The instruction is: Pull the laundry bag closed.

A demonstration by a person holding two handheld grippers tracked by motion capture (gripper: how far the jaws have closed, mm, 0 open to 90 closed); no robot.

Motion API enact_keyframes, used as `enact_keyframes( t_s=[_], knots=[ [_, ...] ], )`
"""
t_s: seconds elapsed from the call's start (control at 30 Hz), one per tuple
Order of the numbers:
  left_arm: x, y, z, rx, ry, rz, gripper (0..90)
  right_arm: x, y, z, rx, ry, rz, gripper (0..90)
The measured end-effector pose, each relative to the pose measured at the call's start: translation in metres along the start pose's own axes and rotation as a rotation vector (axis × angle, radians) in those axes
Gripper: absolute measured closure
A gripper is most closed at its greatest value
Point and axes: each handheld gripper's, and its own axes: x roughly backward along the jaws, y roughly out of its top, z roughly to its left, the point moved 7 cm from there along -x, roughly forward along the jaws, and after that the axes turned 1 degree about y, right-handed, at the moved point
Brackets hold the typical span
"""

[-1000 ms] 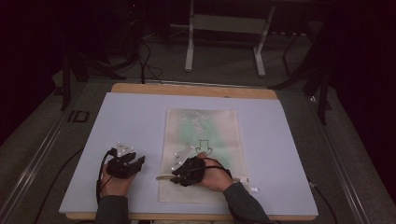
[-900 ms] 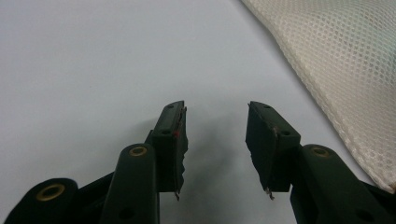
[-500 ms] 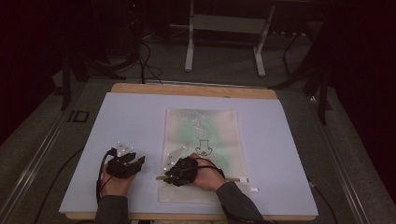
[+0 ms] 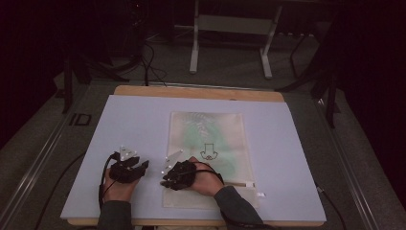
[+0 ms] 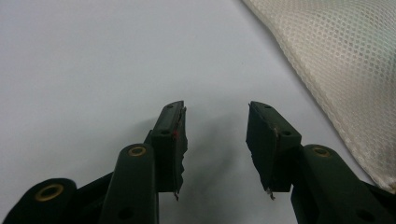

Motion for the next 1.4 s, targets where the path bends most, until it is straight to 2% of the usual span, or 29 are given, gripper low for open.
enact_keyframes(
  t_s=[0.3, 0.53, 0.77, 1.1, 1.4],
  knots=[
    [0.0, 0.0, 0.0, 0.0, -0.001, 0.001, 56.7, -0.01, 0.007, 0.001, -0.001, 0.004, -0.004, 74.9],
    [0.0, 0.0, 0.0, 0.002, -0.002, -0.001, 56.6, -0.021, 0.01, 0.0, -0.013, -0.02, 0.02, 76.7],
    [0.0, 0.0, 0.001, 0.001, -0.001, -0.002, 56.6, -0.021, 0.01, 0.0, -0.003, -0.047, 0.018, 81.0],
    [0.001, 0.0, 0.001, 0.002, -0.002, -0.004, 56.5, -0.013, 0.016, 0.001, -0.014, -0.055, -0.043, 81.6],
    [0.001, 0.0, 0.0, 0.002, -0.005, -0.004, 56.5, 0.007, 0.016, 0.001, -0.023, -0.062, -0.101, 81.7]
  ],
)
